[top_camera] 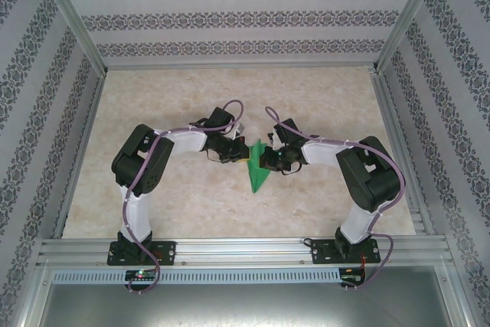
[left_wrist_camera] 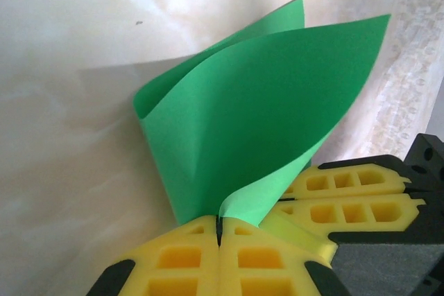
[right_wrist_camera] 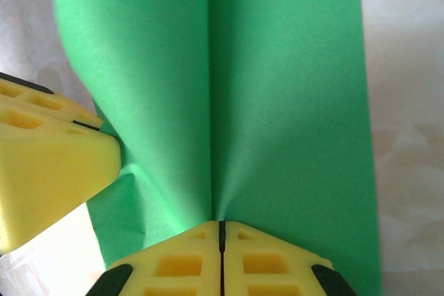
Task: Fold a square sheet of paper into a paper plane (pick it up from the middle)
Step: Fourth fold the wing at the center of the table.
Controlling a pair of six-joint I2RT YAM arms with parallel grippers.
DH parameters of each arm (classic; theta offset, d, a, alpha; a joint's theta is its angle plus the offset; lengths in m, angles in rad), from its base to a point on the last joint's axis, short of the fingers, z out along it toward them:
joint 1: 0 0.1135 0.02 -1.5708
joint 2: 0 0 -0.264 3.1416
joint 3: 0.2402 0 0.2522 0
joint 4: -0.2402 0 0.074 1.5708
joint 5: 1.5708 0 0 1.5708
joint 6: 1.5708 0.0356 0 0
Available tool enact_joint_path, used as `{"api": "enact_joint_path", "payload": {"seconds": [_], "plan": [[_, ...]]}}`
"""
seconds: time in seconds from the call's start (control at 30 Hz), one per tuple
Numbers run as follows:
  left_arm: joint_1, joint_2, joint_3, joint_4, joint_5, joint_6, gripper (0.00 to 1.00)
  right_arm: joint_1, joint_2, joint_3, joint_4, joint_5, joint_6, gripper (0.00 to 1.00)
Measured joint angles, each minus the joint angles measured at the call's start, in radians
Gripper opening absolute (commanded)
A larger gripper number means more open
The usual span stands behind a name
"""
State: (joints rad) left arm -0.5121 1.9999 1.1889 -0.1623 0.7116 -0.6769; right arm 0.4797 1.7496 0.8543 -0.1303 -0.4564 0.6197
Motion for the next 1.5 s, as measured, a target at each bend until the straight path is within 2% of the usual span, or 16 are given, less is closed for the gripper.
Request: {"api": "enact_joint_path", "payload": {"seconds": [0.5, 0.8, 1.03, 1.2, 1.5], "plan": [[-0.013, 0.043, 0.039, -0.04, -0.008, 0.047, 0.0, 0.0, -0.009, -0.019, 0.026, 0.0, -0.003, 0.06], [-0.023, 0.044, 0.046, -0.06, -0.012, 0.077, 0.0, 0.0, -0.058, -0.047, 0.018, 0.005, 0.0, 0.14], [-0.023, 0.044, 0.046, -0.06, -0.011, 0.095, 0.0, 0.0, -0.168, -0.047, 0.014, 0.007, 0.002, 0.19], [-0.023, 0.045, 0.046, -0.06, -0.008, 0.098, 0.0, 0.0, -0.185, -0.042, 0.019, -0.007, 0.014, 0.14], [-0.023, 0.045, 0.046, -0.06, -0.004, 0.098, 0.0, 0.0, -0.076, -0.017, 0.055, -0.05, 0.047, 0.1]]}}
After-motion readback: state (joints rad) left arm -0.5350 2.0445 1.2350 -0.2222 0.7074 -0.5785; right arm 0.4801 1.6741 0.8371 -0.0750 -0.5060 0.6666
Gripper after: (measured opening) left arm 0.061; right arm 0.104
